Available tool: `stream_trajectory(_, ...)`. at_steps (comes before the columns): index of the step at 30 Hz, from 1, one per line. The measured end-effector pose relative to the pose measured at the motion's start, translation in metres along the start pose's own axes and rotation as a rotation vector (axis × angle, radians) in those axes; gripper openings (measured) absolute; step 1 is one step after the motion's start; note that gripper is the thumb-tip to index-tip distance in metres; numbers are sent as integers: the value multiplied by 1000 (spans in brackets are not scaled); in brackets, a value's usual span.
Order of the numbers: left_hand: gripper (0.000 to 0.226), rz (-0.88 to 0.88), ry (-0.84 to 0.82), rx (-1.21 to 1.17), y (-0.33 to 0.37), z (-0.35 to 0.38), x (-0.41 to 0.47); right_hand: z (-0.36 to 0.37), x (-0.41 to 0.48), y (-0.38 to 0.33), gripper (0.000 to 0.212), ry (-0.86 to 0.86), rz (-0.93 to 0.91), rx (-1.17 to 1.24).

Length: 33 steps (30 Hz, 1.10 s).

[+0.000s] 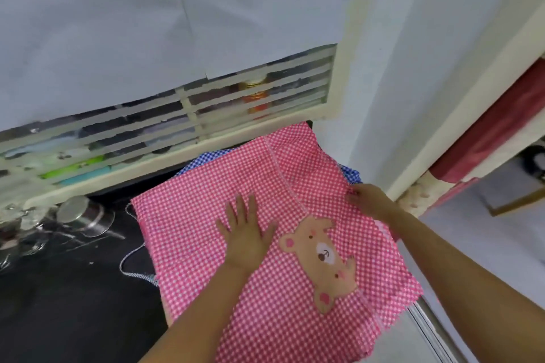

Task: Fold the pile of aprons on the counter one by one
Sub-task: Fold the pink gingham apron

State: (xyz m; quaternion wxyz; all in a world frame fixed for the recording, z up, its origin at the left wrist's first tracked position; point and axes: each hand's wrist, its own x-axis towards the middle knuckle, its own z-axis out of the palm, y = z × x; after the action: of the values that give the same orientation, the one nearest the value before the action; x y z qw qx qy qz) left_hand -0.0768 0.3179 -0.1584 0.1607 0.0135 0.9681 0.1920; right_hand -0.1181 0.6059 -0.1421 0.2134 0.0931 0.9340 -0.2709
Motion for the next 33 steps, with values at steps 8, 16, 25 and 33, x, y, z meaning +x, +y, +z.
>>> stream_trajectory(8, 94, 63, -111, 92, 19, 11, 13, 11, -6, 12, 20, 118, 78, 90)
stream_trajectory(16, 82, 223, -51, -127, -4, -4, -1, 76, -96, -36, 21, 451, -271, 225)
stream_trajectory(25, 54, 185, 83, -261, -116, -17, -106, 175, -175, -92, 8, 41, -130, 459)
stream_trajectory(33, 83, 398, -283, -38, -172, -21, -139, 237, -240, -145, 15, 14, 51, 762)
